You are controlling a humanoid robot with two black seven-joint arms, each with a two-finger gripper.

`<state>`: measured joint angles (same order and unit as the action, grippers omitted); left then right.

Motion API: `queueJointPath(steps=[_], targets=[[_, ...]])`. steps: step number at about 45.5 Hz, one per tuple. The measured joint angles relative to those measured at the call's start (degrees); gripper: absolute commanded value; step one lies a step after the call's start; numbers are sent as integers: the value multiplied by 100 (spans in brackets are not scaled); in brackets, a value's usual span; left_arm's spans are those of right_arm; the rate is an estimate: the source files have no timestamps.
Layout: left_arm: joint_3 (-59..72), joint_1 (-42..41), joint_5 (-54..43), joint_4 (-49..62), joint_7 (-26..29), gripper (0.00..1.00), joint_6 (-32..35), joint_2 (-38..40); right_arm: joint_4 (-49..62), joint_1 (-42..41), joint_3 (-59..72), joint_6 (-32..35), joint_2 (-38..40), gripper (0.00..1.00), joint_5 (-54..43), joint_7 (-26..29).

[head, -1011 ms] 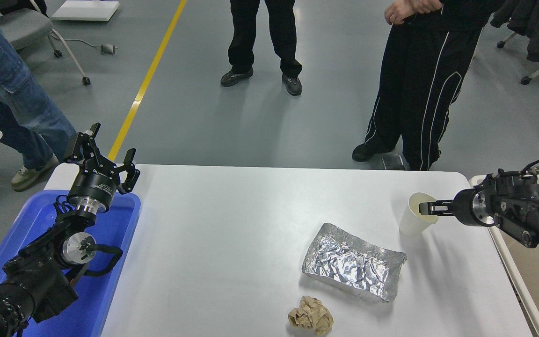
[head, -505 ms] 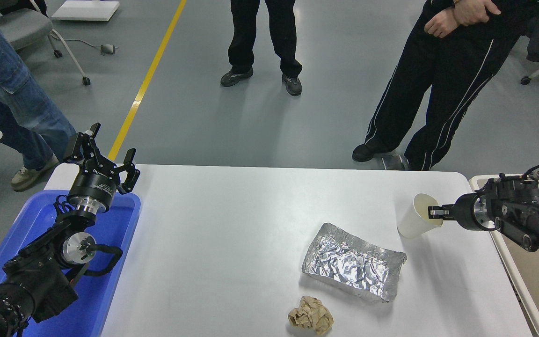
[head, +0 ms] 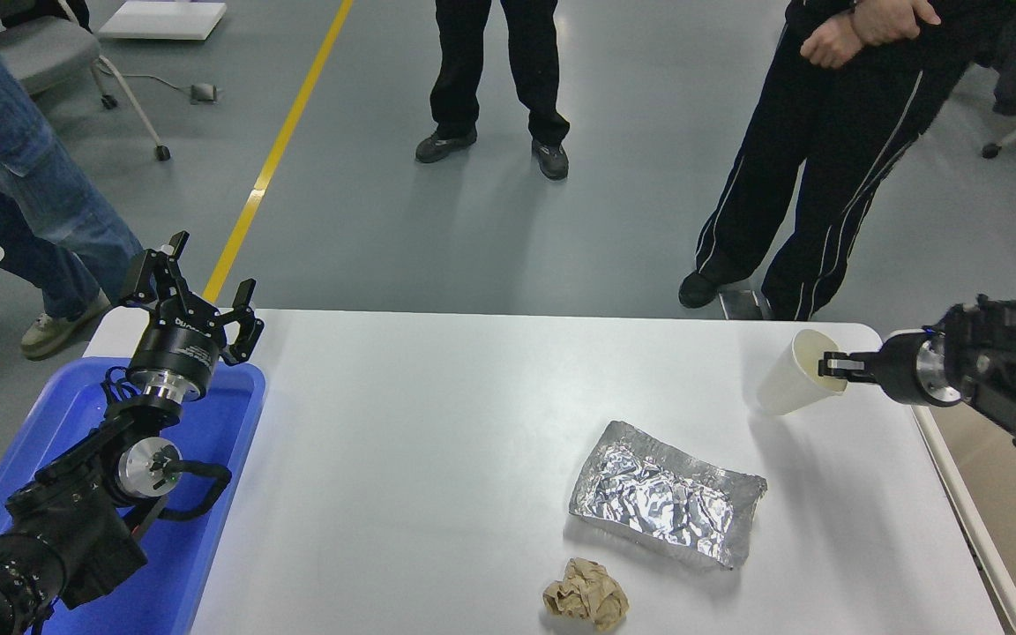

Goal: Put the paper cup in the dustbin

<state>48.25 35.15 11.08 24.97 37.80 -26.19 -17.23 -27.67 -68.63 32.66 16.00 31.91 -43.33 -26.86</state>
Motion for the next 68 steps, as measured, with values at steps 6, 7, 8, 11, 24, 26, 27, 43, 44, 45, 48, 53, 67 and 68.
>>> queueJointPath(steps=[6, 7, 8, 11, 24, 26, 27, 43, 44, 45, 48, 53, 67, 68], targets=[[0, 0, 0, 0, 0, 100, 0, 0, -323, -402, -235, 364, 569, 0, 183, -110], [0, 0, -1, -1, 0, 100, 0, 0, -358, -453, -275, 419, 650, 0, 201, -121], [0, 0, 0, -1, 0, 100, 0, 0, -408, -535, -333, 509, 762, 0, 224, -132], [0, 0, 0, 0, 1, 100, 0, 0, -494, -693, -455, 692, 981, 0, 266, -159], [0, 0, 1, -1, 0, 100, 0, 0, -692, -1380, -791, 1441, 1746, 0, 356, -213], [0, 0, 1, -1, 0, 100, 0, 0, -703, -1450, -812, 1510, 1806, 0, 361, -215], [0, 0, 1, -1, 0, 100, 0, 0, -706, -1479, -822, 1537, 1831, 0, 363, -216], [0, 0, 2, -1, 0, 100, 0, 0, -403, -1649, -898, 1722, 2016, 0, 390, -214], [0, 0, 2, -1, 0, 100, 0, 0, -329, -1632, -902, 1724, 2020, 0, 392, -212], [0, 0, 2, 0, 0, 100, 0, 0, -206, -1591, -903, 1727, 2019, 0, 396, -208], [0, 0, 3, 0, 0, 100, 0, 0, 146, -1454, -905, 1734, 2008, 0, 434, -198], [0, 0, 4, 0, 0, 100, 0, 0, 860, -1103, -886, 1740, 1883, 0, 592, -177], [0, 0, 1, -1, 0, 100, 0, 0, 2985, 219, -893, 1411, 1206, 0, 877, 300], [0, 1, 0, -1, 0, 100, 0, 0, 3097, 329, -896, 1308, 1155, 0, 900, 421]])
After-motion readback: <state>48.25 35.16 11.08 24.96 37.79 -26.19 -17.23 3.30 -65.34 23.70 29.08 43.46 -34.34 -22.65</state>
